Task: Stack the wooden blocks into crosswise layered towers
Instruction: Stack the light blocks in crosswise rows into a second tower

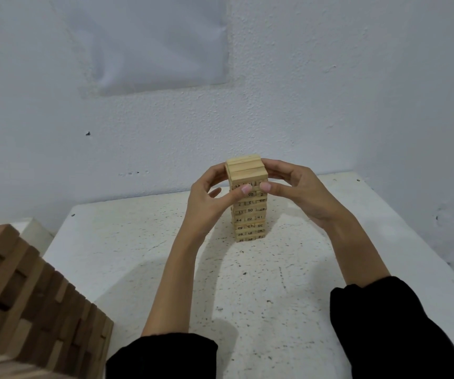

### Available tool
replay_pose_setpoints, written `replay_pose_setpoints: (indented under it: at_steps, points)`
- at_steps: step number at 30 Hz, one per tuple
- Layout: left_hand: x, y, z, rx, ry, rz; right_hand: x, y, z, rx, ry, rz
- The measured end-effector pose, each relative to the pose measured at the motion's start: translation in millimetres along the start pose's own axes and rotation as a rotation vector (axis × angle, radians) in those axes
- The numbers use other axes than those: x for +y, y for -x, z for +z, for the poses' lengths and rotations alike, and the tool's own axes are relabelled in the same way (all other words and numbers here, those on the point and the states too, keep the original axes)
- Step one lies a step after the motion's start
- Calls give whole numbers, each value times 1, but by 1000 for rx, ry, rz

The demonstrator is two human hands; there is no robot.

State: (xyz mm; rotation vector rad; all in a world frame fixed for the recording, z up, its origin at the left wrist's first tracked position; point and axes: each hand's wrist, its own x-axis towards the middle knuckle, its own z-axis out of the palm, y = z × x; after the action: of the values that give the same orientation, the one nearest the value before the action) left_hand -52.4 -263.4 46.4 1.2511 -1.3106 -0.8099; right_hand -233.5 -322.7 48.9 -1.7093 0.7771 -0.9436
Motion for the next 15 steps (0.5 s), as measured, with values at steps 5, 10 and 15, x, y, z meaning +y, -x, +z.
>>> replay_pose_setpoints:
  at_steps: [5, 10, 15]
  points:
    - [-1, 0, 0, -13, 10, 0, 0, 1, -1, -11, -14, -5]
    - [-5, 0, -3, -33, 2, 7, 4, 2, -6, -75, -11, 22]
    - [-8, -1, -6, -36, 21, 34, 6, 3, -5, -57, -3, 24]
